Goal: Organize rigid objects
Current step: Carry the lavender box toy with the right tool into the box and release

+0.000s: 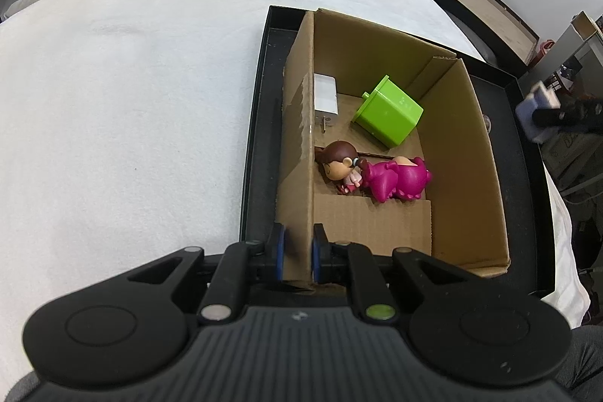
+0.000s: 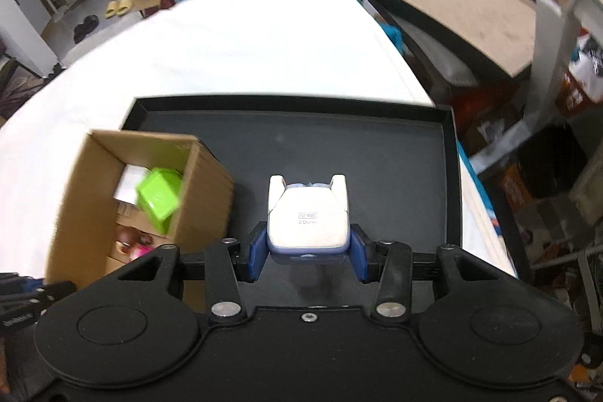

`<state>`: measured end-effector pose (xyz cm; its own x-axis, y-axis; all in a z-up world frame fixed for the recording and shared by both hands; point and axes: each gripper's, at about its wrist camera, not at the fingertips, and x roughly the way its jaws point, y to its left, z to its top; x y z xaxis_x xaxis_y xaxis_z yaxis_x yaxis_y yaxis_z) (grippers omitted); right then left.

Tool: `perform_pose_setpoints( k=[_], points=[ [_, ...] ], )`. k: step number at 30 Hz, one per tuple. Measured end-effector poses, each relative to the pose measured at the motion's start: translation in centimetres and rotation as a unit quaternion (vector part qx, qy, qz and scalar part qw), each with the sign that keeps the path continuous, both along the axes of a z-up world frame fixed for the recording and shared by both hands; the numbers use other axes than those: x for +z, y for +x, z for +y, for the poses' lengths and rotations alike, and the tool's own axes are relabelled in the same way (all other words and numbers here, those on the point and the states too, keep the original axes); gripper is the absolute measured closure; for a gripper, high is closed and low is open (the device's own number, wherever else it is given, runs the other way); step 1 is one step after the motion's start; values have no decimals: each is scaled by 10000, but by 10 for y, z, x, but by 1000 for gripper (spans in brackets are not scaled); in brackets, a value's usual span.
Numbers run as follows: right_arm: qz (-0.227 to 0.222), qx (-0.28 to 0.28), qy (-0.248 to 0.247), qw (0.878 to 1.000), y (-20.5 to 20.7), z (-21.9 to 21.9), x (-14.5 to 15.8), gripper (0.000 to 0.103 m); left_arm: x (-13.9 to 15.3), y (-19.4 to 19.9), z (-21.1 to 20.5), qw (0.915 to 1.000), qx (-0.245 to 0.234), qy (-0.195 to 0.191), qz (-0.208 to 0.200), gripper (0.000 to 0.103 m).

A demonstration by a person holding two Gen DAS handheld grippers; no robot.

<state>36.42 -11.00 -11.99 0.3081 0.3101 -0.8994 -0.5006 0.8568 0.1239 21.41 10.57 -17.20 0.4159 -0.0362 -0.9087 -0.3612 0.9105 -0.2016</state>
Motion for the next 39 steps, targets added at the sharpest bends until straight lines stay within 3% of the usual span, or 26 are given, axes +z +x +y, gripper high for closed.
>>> perform_pose_setpoints(
  k=[12, 30, 39],
  points=[
    [-350, 452, 379, 9976, -11, 46, 40, 60, 0, -1, 1, 10000, -19, -10, 8, 90],
    [-179, 1009, 205, 9945, -30, 106, 22, 59, -1, 0, 2, 10000, -33, -23, -15, 90],
    [-313, 717, 231, 9967, -32, 94, 29, 54, -1, -1, 3, 10000, -36, -79, -46, 90]
  ],
)
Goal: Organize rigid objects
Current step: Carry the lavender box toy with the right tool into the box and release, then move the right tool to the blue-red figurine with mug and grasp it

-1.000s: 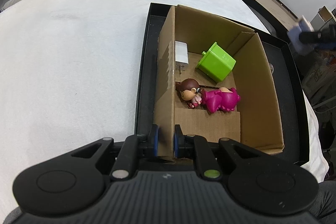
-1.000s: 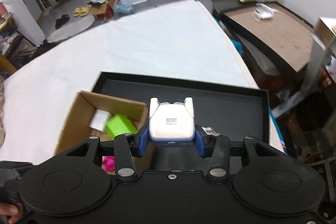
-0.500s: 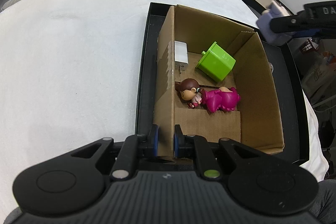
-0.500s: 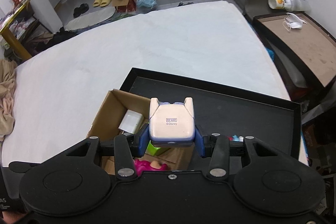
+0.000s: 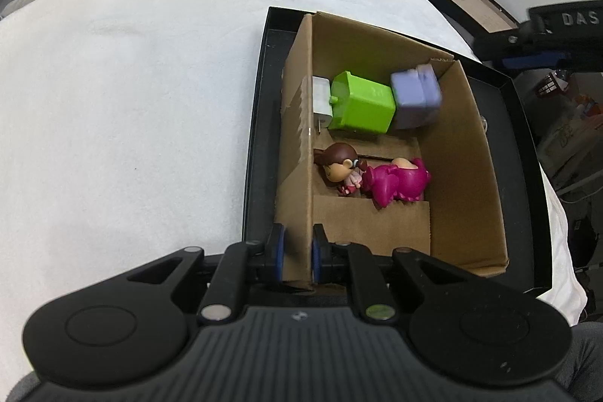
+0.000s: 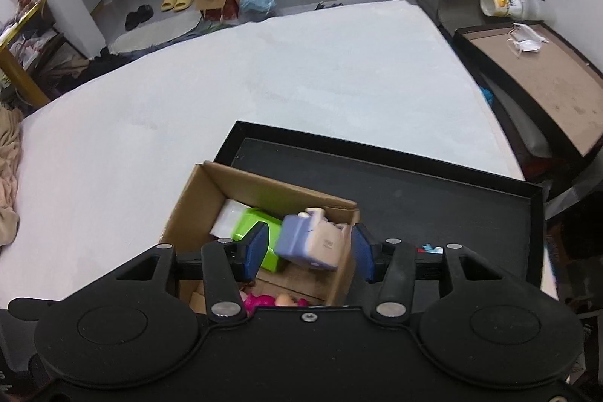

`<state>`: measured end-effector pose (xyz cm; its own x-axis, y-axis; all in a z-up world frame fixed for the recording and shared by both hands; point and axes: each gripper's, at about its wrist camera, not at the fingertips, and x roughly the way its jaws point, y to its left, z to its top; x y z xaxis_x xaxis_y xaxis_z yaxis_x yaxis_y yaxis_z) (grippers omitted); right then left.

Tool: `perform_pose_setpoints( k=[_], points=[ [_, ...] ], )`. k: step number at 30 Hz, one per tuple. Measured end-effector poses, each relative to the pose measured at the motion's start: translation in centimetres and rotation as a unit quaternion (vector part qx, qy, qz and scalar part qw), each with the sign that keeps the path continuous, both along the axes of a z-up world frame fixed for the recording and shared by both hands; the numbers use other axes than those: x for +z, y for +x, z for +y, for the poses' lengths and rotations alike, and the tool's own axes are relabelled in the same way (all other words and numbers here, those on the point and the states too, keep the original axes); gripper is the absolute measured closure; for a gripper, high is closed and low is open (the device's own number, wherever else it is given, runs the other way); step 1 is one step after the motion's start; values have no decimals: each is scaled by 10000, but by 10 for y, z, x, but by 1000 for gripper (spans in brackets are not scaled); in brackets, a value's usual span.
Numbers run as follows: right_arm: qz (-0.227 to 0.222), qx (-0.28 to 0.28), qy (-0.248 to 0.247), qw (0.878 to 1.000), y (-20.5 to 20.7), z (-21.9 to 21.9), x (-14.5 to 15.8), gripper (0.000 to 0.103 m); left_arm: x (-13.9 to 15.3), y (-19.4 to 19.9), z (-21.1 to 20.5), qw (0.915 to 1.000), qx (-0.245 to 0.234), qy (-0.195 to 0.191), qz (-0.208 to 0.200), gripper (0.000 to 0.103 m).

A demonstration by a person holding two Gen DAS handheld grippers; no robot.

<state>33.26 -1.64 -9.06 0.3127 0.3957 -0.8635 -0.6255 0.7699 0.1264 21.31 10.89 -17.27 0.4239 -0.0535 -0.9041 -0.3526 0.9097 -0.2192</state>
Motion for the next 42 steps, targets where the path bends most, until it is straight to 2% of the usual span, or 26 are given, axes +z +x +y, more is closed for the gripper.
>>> perform_pose_setpoints(
  k=[10, 20, 22, 24, 26, 42],
  points=[
    [-29, -299, 1, 9995, 9, -33, 0, 48, 1, -2, 0, 10000, -8, 9, -34, 90],
    [76, -561, -56, 9984, 17, -63, -14, 44, 1, -2, 0, 10000, -1, 44, -19, 90],
    [98, -594, -62, 9982, 19, -67, -17, 40, 1, -2, -1, 10000, 1, 53, -15, 90],
    [120, -647, -84, 9978, 22, -70, -21, 30, 1, -1, -1, 10000, 3, 65, -9, 90],
    [145, -698, -78, 9974, 26, -74, -25, 25, 0, -1, -2, 10000, 4, 79, -1, 90],
    [463, -713, -404, 9956, 59, -73, -70, 22, 0, 0, -3, 9999, 36, 93, 1, 90]
  ],
)
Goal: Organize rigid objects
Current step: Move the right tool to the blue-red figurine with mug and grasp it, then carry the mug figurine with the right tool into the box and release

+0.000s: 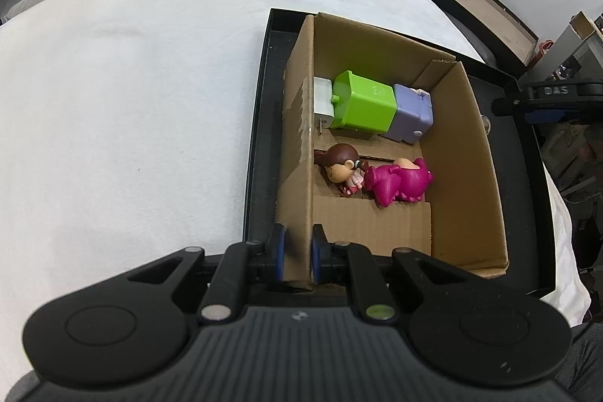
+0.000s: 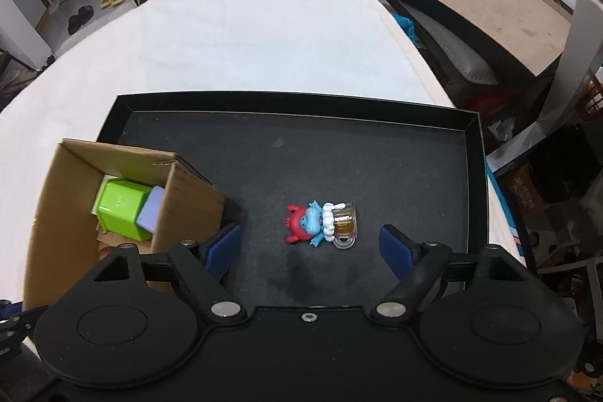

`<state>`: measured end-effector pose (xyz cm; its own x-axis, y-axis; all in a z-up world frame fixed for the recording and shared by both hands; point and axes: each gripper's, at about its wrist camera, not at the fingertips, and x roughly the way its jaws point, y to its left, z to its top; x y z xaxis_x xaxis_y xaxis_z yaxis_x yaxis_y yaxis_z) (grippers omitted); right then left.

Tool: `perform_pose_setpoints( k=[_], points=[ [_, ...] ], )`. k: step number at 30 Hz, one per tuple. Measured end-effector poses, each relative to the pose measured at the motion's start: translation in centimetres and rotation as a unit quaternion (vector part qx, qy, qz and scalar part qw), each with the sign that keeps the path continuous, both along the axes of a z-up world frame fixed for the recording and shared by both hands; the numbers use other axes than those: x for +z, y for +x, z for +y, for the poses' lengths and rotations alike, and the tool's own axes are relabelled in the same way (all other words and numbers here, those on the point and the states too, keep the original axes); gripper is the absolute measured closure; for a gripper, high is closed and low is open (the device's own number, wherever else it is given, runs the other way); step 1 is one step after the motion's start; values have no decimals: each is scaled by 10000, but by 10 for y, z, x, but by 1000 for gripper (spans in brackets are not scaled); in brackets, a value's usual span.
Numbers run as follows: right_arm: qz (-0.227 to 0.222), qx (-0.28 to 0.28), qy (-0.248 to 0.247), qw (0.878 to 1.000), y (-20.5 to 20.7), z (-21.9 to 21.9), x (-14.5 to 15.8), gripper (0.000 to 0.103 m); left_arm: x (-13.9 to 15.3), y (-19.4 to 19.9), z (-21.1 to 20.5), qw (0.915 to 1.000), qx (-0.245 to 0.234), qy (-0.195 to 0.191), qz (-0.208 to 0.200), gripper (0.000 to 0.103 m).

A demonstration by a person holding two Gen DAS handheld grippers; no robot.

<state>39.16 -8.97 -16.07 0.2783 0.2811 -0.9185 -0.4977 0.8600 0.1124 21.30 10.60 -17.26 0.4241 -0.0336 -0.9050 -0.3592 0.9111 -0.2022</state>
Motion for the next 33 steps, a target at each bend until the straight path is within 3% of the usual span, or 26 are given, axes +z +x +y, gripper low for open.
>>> perform_pose_setpoints(
  k=[10, 14, 20, 25, 26, 29, 33],
  points=[
    [128, 28, -267, 9996, 15, 11, -27, 21, 0, 1, 0, 10000, 17, -1, 19, 90],
    [69, 136, -412, 9990, 18, 17, -35, 14, 0, 1, 0, 10000, 13, 10, 25, 90],
    [137, 102, -556, 9983, 23, 21, -49, 14, -1, 2, -1, 10000, 15, 24, 43, 90],
    [-41, 412, -790, 9960, 16, 29, -54, 15, -1, 2, -2, 10000, 7, 45, 38, 90],
    [-75, 448, -848, 9954, 15, 31, -55, 19, -1, 2, -2, 10000, 8, 42, 38, 91],
    [85, 484, -829, 9953, 16, 30, -58, 49, -1, 2, -2, 10000, 13, 28, 37, 90],
    [93, 400, -722, 9965, 13, 26, -52, 49, -2, 3, 0, 10000, 54, -24, 64, 90]
  ],
)
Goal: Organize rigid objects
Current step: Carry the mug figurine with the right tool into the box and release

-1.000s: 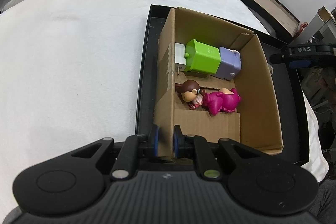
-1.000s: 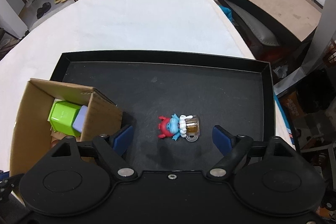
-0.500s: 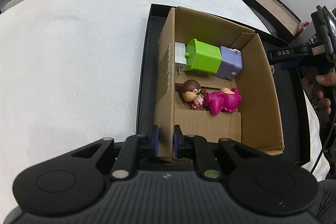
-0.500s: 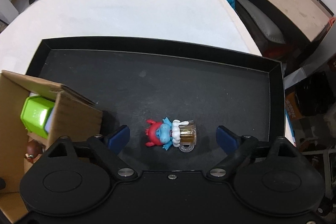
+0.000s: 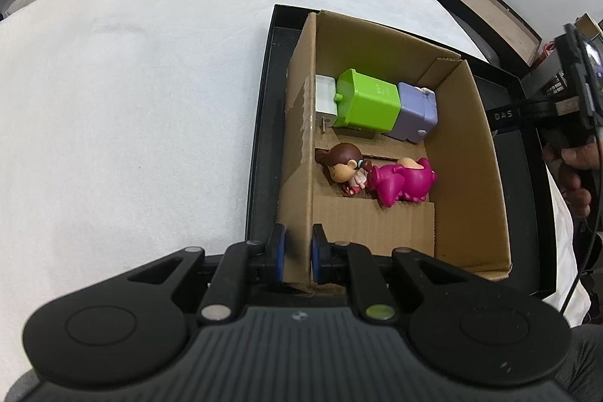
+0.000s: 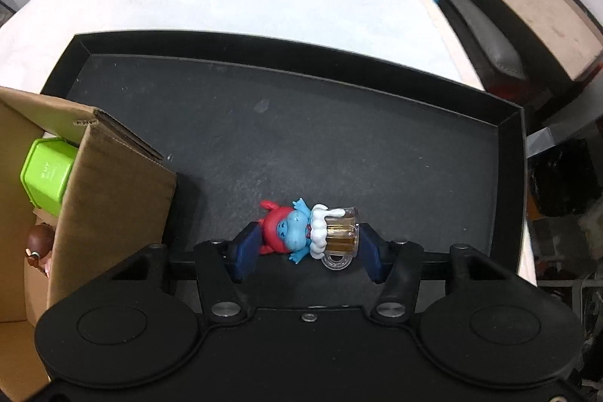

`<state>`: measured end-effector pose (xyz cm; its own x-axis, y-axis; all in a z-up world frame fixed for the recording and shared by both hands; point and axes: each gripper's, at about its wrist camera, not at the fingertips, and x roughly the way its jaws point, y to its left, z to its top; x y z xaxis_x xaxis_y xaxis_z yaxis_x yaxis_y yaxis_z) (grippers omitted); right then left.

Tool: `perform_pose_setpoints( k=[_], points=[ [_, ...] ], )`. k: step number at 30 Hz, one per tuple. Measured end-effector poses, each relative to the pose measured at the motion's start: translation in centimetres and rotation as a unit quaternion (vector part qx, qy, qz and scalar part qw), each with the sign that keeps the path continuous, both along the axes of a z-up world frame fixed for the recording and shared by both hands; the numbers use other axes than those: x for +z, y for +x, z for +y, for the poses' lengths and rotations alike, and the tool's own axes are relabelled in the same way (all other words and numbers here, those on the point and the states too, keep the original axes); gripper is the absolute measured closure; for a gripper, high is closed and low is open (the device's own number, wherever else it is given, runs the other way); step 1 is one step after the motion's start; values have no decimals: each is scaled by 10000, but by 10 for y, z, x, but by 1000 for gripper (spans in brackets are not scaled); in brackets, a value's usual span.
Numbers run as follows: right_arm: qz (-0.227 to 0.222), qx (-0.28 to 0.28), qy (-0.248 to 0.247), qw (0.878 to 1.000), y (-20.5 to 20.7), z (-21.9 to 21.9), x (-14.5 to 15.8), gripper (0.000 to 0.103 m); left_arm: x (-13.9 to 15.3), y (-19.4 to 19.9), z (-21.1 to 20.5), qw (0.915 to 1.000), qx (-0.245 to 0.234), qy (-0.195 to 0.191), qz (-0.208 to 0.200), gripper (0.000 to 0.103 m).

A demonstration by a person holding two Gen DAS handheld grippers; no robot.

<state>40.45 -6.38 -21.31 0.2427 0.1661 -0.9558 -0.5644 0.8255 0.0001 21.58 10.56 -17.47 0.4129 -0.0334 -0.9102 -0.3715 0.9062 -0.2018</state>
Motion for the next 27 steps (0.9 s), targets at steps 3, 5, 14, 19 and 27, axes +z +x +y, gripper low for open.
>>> perform_pose_setpoints(
  k=[3, 5, 14, 19, 27],
  points=[
    [-27, -59, 82, 9999, -4, -6, 9, 49, 0, 0, 0, 10000, -9, 1, -12, 90],
    [-59, -60, 95, 9999, -7, -9, 17, 49, 0, -1, 1, 10000, 53, -24, -31, 90],
    [-94, -375, 687, 9969, -17, -23, 72, 49, 1, 0, -2, 10000, -33, 14, -31, 90],
    [-198, -316, 841, 9958, -25, -17, 94, 49, 2, 0, -3, 10000, -40, 39, -21, 90],
    [-244, 31, 1042, 9943, -45, -1, 123, 49, 1, -1, -2, 10000, -62, 11, -39, 90]
  ],
)
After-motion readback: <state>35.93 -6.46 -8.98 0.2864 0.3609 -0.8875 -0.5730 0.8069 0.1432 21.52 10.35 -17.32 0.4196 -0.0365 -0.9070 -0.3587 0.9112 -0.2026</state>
